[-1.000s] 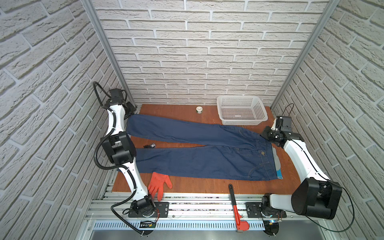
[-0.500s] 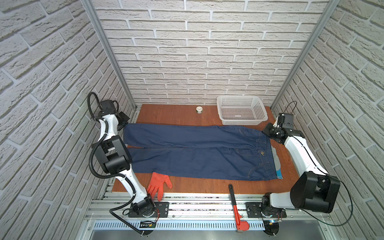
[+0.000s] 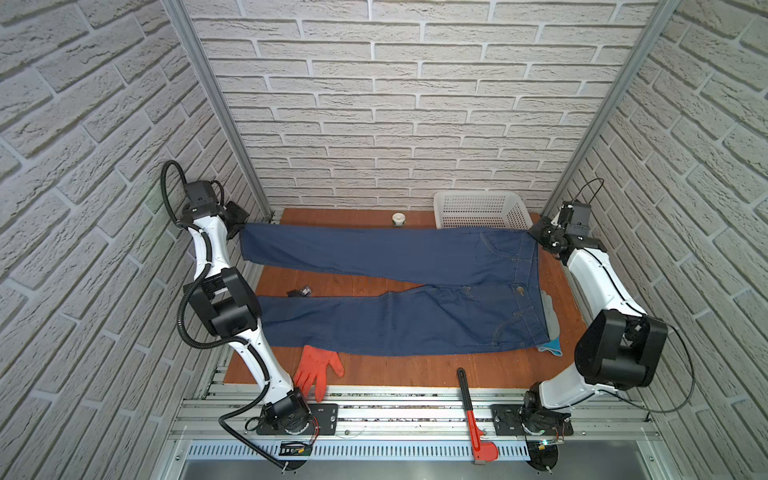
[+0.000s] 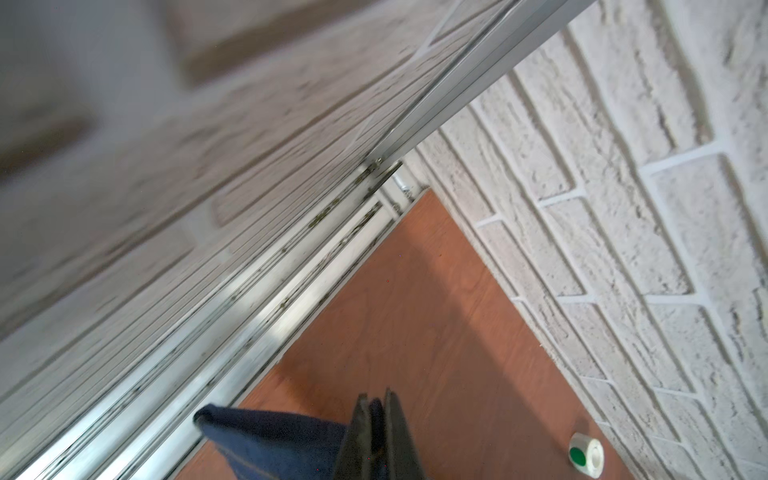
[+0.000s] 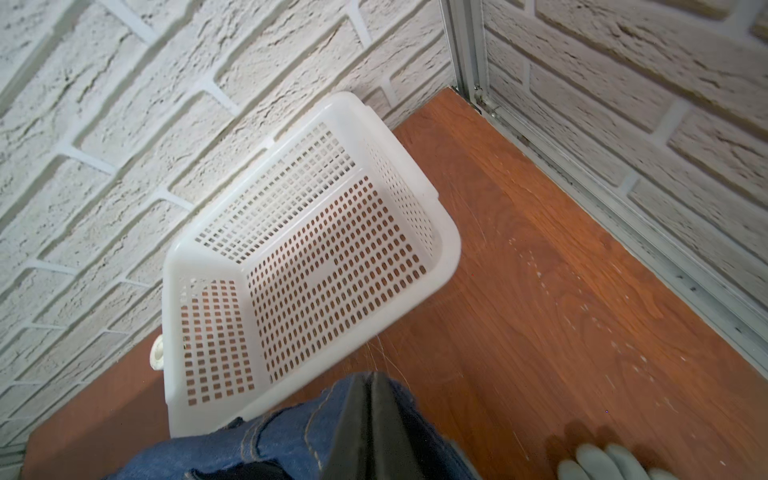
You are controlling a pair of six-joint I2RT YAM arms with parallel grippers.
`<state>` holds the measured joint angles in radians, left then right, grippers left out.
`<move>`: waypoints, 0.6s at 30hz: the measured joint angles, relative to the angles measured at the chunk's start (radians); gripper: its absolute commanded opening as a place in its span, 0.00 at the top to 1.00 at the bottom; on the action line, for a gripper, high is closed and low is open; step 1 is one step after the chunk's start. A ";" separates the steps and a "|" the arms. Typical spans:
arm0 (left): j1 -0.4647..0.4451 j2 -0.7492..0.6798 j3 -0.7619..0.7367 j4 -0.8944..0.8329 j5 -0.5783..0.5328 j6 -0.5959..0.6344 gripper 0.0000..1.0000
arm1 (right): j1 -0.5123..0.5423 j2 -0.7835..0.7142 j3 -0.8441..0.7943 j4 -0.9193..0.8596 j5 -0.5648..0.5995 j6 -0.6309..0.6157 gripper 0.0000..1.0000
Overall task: Fold and stack the trousers
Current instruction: 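Lift the far edge of the jeans with both grippers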
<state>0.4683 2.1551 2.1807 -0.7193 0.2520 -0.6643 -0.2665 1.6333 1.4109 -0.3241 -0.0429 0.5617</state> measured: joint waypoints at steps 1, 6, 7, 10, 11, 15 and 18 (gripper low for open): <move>-0.007 0.034 0.055 -0.006 0.008 -0.004 1.00 | 0.000 0.022 0.022 0.010 0.003 0.004 0.94; -0.038 0.148 0.211 0.005 0.045 -0.042 1.00 | -0.007 0.102 0.083 0.071 0.021 0.013 0.94; -0.039 0.150 0.208 0.011 0.051 -0.047 1.00 | -0.011 0.108 0.082 0.078 0.022 0.013 0.94; -0.038 0.127 0.141 0.071 0.074 -0.056 1.00 | -0.029 0.107 0.054 0.102 0.024 0.011 0.95; -0.037 0.101 0.081 0.108 0.082 -0.060 1.00 | -0.037 0.103 0.037 0.114 0.025 0.009 0.94; -0.012 -0.041 -0.224 0.246 0.123 -0.081 1.00 | -0.079 0.066 -0.058 0.135 0.024 -0.002 0.94; 0.025 -0.163 -0.444 0.333 0.164 -0.092 1.00 | -0.108 0.010 -0.141 0.138 0.019 -0.023 0.94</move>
<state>0.4934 1.9919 1.7367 -0.3859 0.4156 -0.7567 -0.3740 1.6436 1.2697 -0.1864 -0.0242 0.5392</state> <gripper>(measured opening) 0.072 0.055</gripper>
